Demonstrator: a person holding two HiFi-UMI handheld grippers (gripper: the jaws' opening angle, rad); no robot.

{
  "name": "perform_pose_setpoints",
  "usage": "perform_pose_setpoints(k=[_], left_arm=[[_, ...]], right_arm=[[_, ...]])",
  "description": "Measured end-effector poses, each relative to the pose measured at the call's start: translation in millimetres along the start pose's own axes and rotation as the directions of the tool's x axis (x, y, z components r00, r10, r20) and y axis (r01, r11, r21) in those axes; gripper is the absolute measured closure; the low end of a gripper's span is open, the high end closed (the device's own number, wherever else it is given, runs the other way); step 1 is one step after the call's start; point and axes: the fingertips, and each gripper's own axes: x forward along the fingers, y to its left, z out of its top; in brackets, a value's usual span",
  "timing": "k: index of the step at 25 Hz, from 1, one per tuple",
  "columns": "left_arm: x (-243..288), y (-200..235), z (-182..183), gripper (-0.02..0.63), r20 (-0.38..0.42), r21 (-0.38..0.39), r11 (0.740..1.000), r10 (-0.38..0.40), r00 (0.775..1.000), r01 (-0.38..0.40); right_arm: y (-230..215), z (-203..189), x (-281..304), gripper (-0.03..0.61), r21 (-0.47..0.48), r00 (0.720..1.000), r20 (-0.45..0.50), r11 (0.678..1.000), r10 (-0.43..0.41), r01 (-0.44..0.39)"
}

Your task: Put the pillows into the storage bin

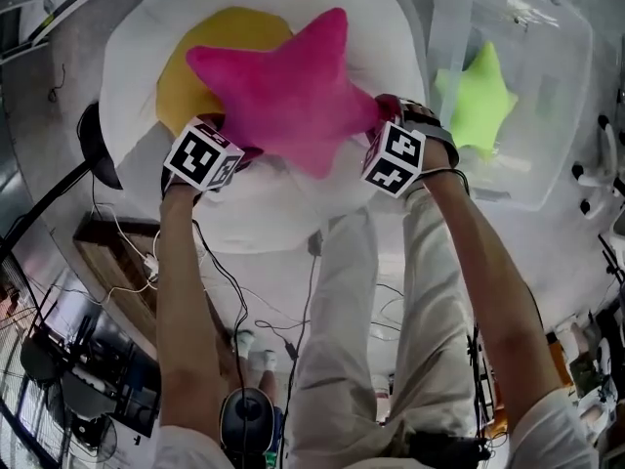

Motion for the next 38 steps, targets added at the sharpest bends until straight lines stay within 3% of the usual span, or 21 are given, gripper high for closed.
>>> perform_pose_setpoints(k=[19,38], left_arm=[[-29.0,-48.9,73.8,0.233,-0.018,0.084,0.996,0.007,1.000,-0.005],[-22.4,-129.6,178.3,0.232,-0.116,0.230,0.973,0.001,0.993,0.026]], right_arm=[[-35.4,-51.5,-71.6,0.341,0.076,0.998,0.030,0.996,-0.055,0.052],[-51.5,-164.8,-130.9,0.341,0.248,0.996,0.035,0.966,-0.079,0.068]])
